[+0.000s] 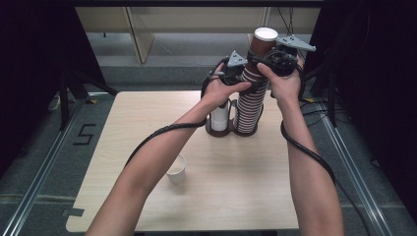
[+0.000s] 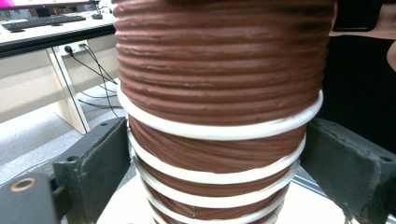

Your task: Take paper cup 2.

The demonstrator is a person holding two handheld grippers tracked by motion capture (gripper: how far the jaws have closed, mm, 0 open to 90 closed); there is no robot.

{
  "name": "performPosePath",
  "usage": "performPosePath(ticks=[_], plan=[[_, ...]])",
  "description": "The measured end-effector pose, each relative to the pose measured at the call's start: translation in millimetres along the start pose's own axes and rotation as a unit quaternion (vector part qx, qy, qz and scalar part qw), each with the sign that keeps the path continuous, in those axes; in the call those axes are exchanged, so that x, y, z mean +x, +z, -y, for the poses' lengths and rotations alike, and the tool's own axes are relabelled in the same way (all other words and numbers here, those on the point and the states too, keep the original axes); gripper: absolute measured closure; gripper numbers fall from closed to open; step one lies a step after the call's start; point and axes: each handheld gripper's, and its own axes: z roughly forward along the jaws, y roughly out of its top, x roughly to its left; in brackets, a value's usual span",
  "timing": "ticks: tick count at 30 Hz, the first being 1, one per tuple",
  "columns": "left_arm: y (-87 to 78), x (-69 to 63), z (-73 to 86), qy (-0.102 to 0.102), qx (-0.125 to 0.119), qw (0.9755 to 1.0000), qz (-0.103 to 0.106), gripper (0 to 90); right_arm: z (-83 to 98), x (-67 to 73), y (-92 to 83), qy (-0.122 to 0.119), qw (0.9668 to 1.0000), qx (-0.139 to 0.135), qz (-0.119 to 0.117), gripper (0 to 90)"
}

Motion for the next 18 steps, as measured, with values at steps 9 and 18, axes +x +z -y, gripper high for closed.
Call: performPosePath(ticks=[9, 18], plan=[[0.4, -0.4, -0.1, 0.000, 0.000, 1.0000, -0.002, 8.6, -6.4, -0.4, -0.7, -0.005, 1.0000, -0.004, 0.001, 18.7], [0.7, -0.8, 0.0, -0.001, -0.001, 1.0000, -0.002, 8.6, -14.7, 0.4, -5.8, -0.002, 0.9998, -0.019, 0.004, 20.6]])
